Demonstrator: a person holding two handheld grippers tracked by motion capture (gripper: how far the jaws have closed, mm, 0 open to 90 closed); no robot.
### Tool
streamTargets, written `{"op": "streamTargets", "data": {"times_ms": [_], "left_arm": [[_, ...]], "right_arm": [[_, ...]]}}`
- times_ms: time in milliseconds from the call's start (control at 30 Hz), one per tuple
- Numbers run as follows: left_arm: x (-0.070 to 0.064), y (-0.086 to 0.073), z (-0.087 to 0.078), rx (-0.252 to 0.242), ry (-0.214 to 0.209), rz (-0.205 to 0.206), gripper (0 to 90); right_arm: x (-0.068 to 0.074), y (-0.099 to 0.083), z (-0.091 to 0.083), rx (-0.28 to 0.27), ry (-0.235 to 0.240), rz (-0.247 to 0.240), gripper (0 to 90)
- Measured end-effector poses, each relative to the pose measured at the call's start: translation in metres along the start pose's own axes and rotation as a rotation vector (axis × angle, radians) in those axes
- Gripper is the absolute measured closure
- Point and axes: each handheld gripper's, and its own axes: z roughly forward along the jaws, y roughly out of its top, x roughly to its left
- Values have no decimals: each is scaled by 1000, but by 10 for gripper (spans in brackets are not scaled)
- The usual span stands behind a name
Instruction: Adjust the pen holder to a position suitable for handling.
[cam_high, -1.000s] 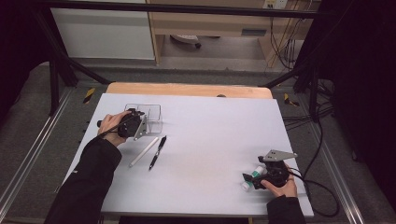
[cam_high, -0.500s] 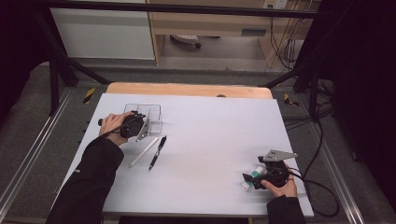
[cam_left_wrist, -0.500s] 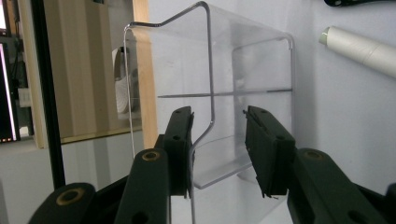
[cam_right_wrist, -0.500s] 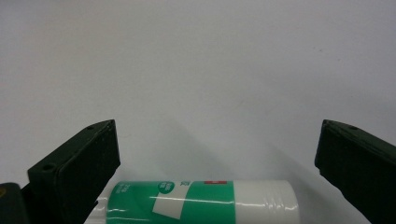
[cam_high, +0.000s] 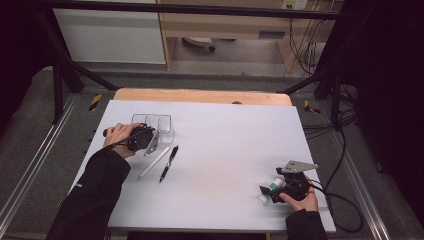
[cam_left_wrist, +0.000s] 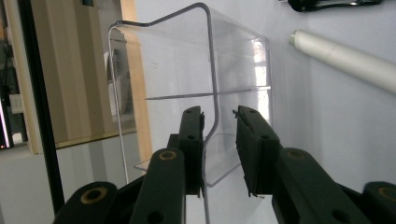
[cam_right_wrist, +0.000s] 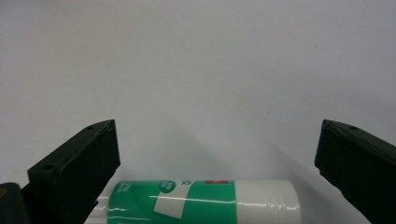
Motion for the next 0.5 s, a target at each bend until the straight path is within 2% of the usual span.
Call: {"op": "streamTargets", "data": {"times_ms": [267,500], "left_arm": [[-5,3,-7,0,-38,-6,778],[-9,5,-11,1,-76,8,823]], "right_arm": [[0,0,0,2,2,0,5],[0,0,0,3,2,-2,5]]}}
